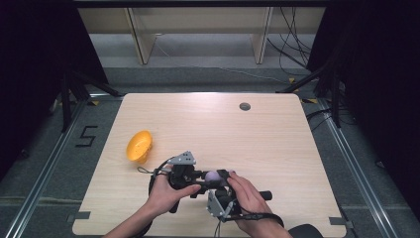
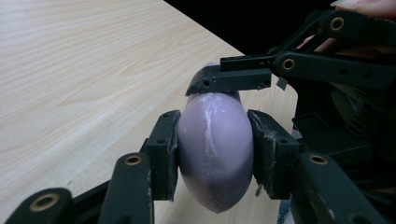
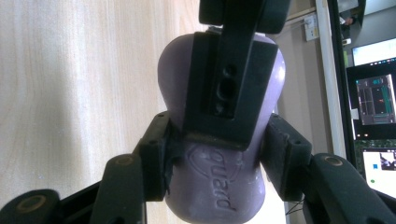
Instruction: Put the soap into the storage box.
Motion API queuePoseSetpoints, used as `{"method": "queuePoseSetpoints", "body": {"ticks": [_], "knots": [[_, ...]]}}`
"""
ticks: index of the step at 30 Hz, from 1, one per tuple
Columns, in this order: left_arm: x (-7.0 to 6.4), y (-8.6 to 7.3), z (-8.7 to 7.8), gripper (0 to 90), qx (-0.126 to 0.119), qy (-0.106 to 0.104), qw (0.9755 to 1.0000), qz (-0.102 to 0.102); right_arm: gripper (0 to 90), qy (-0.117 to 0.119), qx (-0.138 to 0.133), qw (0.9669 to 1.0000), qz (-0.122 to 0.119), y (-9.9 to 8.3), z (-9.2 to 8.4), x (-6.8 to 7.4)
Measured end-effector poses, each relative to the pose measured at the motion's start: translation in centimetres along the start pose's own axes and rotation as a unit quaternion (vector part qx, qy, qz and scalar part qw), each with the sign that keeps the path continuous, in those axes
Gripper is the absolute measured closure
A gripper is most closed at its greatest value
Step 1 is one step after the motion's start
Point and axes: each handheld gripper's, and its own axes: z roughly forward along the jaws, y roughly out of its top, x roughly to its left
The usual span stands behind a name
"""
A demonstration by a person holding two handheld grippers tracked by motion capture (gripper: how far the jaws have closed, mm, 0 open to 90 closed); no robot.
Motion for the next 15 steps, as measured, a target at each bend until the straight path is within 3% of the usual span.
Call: {"method": "queuePoseSetpoints", "body": {"ticks": [1,6,12,15], "knots": [[-0.02,0.00,-0.04,56.3,-0.001,-0.001,1.0000,-0.002,50.0,0.000,0.004,0.9999,0.012,0.04,-0.08,0.13],[-0.05,0.16,-0.38,57.9,-0.004,0.002,1.0000,0.004,49.9,-0.007,-0.006,1.0000,0.003,0.02,-0.08,0.00],[-0.34,0.35,-0.65,58.7,-0.005,0.008,0.9998,0.016,49.2,-0.009,-0.015,0.9997,0.015,0.10,-0.05,-0.10],[-0.32,0.27,-0.62,58.7,-0.002,0.023,0.9994,0.024,42.1,-0.005,-0.005,0.9997,0.023,0.10,-0.08,-0.19]]}}
